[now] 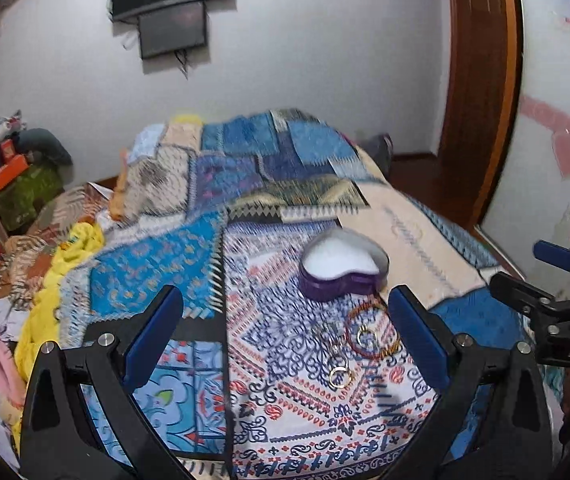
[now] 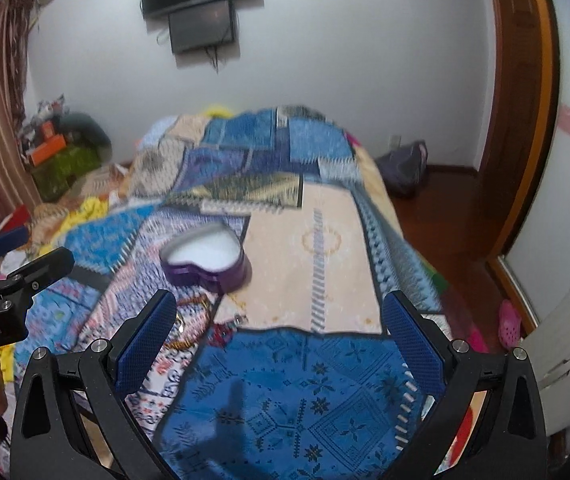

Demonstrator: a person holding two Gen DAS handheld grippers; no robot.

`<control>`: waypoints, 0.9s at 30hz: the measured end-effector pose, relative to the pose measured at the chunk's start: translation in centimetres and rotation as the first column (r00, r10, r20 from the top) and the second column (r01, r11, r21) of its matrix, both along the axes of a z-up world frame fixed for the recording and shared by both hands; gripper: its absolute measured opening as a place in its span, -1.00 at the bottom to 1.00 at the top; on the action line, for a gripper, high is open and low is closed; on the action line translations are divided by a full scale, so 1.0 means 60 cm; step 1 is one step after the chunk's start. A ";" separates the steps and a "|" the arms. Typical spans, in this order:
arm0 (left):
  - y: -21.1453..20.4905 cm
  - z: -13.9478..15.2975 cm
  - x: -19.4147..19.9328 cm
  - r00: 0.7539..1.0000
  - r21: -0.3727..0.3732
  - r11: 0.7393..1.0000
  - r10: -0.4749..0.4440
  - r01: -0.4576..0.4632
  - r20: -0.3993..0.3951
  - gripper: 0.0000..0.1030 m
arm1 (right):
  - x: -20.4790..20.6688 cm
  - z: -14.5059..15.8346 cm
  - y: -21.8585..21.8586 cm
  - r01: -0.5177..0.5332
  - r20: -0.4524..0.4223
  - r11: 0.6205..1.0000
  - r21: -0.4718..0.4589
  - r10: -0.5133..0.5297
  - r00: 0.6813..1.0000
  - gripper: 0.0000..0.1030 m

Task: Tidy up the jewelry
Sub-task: 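Close the right gripper on the red string bracelet while the left gripper approaches the rings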

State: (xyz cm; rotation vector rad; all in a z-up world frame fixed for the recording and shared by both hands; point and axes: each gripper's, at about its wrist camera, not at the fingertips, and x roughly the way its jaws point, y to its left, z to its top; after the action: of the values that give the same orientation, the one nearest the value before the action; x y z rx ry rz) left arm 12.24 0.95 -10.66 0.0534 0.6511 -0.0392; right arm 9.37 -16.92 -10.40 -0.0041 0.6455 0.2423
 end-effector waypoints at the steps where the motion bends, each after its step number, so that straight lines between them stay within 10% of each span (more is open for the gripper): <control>1: 0.000 -0.008 0.005 1.000 0.001 1.000 -0.009 0.009 -0.019 1.00 | 0.004 -0.006 0.002 -0.005 -0.015 1.000 -0.006 0.005 1.000 0.98; 18: 0.013 -0.092 0.052 0.976 -0.046 0.997 -0.077 0.069 -0.202 0.75 | 0.049 -0.081 0.027 -0.115 -0.185 0.992 -0.056 0.103 0.977 0.97; 27: 0.013 -0.127 0.084 0.952 -0.117 0.990 -0.109 0.078 -0.287 0.17 | 0.074 -0.095 0.051 -0.215 -0.250 0.976 -0.040 0.198 0.948 0.32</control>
State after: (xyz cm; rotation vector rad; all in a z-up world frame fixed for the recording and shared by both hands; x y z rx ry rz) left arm 17.27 1.75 -18.27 -0.0234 0.9423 -0.1757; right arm 13.80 -13.86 -16.10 -0.1082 0.9006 0.4286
